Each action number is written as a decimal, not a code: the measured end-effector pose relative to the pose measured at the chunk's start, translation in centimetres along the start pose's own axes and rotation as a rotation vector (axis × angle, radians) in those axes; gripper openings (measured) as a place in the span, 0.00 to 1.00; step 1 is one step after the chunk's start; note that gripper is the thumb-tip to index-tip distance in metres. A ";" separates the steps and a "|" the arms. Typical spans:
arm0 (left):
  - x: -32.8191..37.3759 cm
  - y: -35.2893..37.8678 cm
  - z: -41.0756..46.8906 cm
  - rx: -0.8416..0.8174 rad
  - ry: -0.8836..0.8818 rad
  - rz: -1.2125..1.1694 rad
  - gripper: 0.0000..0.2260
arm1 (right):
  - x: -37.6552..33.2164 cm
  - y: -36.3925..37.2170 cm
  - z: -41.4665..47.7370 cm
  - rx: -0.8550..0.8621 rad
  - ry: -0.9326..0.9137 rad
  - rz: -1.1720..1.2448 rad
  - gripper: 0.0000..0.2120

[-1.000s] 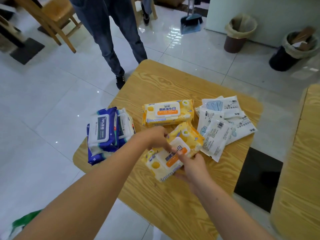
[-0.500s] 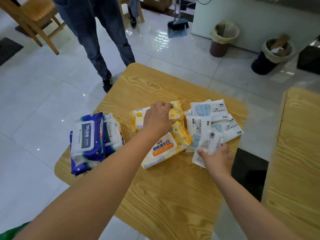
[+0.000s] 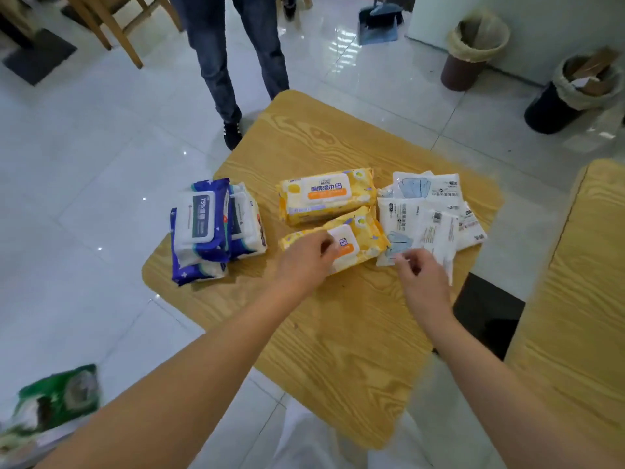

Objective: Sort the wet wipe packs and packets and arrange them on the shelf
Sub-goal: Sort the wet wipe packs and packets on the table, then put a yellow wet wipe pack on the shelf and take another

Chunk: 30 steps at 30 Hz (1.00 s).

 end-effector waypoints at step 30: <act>-2.3 -1.8 -3.1 0.331 -0.782 -0.577 0.39 | -7.5 3.1 8.1 -0.302 0.079 -0.203 0.48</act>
Point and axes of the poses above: each hand's wrist, its own z-axis towards the middle knuckle, its own y-axis out of the palm, x = y × z, the point moved 2 cm from there along z, towards the middle knuckle, and after that the axes turned 6 degrees about y, right-handed, at the moved point
